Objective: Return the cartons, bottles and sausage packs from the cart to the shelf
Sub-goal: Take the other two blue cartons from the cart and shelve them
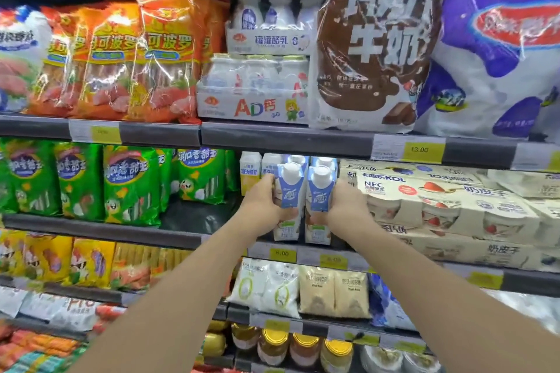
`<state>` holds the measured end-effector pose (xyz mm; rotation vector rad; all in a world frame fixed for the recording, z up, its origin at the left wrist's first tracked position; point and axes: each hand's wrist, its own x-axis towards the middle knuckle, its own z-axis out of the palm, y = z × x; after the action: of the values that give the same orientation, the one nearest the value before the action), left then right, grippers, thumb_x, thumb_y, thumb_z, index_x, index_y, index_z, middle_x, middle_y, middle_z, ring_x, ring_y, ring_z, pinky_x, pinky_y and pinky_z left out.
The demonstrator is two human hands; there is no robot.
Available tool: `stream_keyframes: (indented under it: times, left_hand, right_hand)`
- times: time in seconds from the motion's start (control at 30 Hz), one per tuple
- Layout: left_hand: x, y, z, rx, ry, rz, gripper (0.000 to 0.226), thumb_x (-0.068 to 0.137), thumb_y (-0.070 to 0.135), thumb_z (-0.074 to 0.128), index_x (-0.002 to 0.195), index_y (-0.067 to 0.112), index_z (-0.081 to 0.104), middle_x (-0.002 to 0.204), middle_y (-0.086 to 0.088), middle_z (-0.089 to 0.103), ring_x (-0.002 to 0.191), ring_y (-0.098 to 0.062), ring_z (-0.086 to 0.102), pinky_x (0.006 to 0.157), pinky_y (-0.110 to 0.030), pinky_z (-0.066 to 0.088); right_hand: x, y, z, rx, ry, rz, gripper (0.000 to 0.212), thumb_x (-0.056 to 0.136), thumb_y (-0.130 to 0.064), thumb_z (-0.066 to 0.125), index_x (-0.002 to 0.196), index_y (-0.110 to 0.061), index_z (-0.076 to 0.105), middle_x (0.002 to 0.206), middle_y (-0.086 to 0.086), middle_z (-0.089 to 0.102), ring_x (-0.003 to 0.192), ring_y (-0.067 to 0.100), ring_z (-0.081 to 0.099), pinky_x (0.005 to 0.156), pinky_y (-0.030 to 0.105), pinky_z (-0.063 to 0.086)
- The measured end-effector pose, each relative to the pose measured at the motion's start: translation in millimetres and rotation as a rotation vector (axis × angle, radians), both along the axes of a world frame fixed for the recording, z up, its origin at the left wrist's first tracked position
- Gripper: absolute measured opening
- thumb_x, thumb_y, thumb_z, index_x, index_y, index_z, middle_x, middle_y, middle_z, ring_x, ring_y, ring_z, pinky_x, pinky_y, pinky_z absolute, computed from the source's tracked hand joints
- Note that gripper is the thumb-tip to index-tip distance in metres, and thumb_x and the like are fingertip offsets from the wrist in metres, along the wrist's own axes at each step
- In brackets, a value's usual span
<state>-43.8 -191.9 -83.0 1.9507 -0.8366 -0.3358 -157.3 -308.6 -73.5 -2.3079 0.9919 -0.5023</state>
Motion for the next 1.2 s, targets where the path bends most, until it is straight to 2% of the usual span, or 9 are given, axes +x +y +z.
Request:
stream_keyframes:
  times: [0.13, 0.23, 0.4, 0.63, 0.73, 0.83, 1.0, 1.07, 1.2]
  left_hand:
    - [15, -2, -4, -0.007, 0.016, -0.047, 0.047, 0.075, 0.010, 0.085, 0.109, 0.018, 0.055, 0.103, 0.006, 0.069, 0.094, -0.011, 0.066, 0.078, -0.027, 0.054]
    - [21, -2, -6, -0.020, 0.007, -0.096, 0.052, 0.074, 0.013, 0.086, 0.115, 0.020, 0.055, 0.108, 0.006, 0.069, 0.097, -0.013, 0.066, 0.086, -0.032, 0.055]
    - [26, -3, -8, -0.048, 0.016, -0.135, 0.054, 0.074, 0.013, 0.086, 0.118, 0.020, 0.054, 0.109, 0.006, 0.068, 0.097, -0.012, 0.065, 0.082, -0.029, 0.053]
    - [22, -6, -11, -0.066, 0.023, -0.132, 0.054, 0.075, 0.012, 0.085, 0.117, 0.021, 0.053, 0.106, 0.005, 0.068, 0.095, -0.011, 0.067, 0.088, -0.037, 0.057]
    - [21, -3, -12, -0.052, 0.026, -0.096, 0.053, 0.073, 0.016, 0.087, 0.112, 0.020, 0.052, 0.099, 0.007, 0.066, 0.088, -0.006, 0.064, 0.084, -0.033, 0.056]
    - [22, -1, -17, 0.061, -0.083, -0.065, 0.049, 0.069, 0.026, 0.089, 0.107, 0.020, 0.058, 0.098, 0.006, 0.069, 0.088, -0.010, 0.065, 0.080, -0.031, 0.055]
    - [18, -3, -25, 0.097, -0.125, -0.033, 0.043, 0.073, 0.026, 0.086, 0.108, 0.019, 0.060, 0.102, 0.005, 0.069, 0.092, -0.013, 0.064, 0.071, -0.024, 0.046]
    - [15, -4, -25, 0.096, -0.120, -0.025, 0.042, 0.075, 0.025, 0.085, 0.108, 0.019, 0.060, 0.102, 0.004, 0.068, 0.091, -0.013, 0.063, 0.067, -0.022, 0.044]
    - [14, -4, -26, 0.083, -0.107, -0.020, 0.041, 0.076, 0.023, 0.084, 0.109, 0.018, 0.060, 0.102, 0.006, 0.066, 0.085, -0.009, 0.060, 0.056, -0.013, 0.038]
  right_hand:
    - [9, -2, -2, 0.000, -0.013, -0.043, 0.037, 0.068, -0.016, 0.087, 0.096, -0.016, 0.063, 0.088, 0.000, 0.066, 0.076, 0.016, 0.060, 0.056, 0.027, 0.043]
    - [14, -2, -2, 0.020, -0.045, -0.102, 0.049, 0.064, -0.020, 0.089, 0.104, -0.014, 0.062, 0.098, 0.003, 0.069, 0.085, 0.019, 0.064, 0.067, 0.029, 0.050]
    - [12, 0, 1, 0.037, -0.054, -0.115, 0.048, 0.072, -0.014, 0.086, 0.102, -0.013, 0.048, 0.101, 0.003, 0.060, 0.088, 0.019, 0.057, 0.072, 0.032, 0.049]
    - [5, -5, -2, 0.022, -0.026, -0.117, 0.048, 0.071, -0.014, 0.085, 0.111, -0.013, 0.058, 0.108, 0.005, 0.067, 0.098, 0.022, 0.064, 0.080, 0.034, 0.055]
    - [5, -4, -7, 0.042, -0.016, -0.128, 0.052, 0.068, -0.019, 0.088, 0.110, -0.016, 0.056, 0.105, 0.005, 0.068, 0.096, 0.022, 0.066, 0.082, 0.038, 0.058]
    - [7, -1, -17, 0.052, -0.066, -0.134, 0.073, 0.053, -0.046, 0.091, 0.111, -0.021, 0.055, 0.101, 0.001, 0.066, 0.095, 0.021, 0.065, 0.079, 0.037, 0.058]
    - [10, 8, -28, 0.000, -0.119, -0.198, 0.070, 0.054, -0.066, 0.070, 0.107, -0.022, 0.058, 0.098, 0.000, 0.062, 0.098, 0.022, 0.059, 0.079, 0.040, 0.057]
    - [9, 8, -28, 0.020, -0.119, -0.193, 0.071, 0.048, -0.065, 0.061, 0.104, -0.021, 0.059, 0.096, 0.001, 0.062, 0.095, 0.022, 0.060, 0.078, 0.040, 0.058]
    - [5, 8, -26, 0.047, -0.128, -0.177, 0.061, 0.056, -0.053, 0.067, 0.105, -0.017, 0.059, 0.089, 0.001, 0.069, 0.082, 0.020, 0.067, 0.073, 0.039, 0.061]
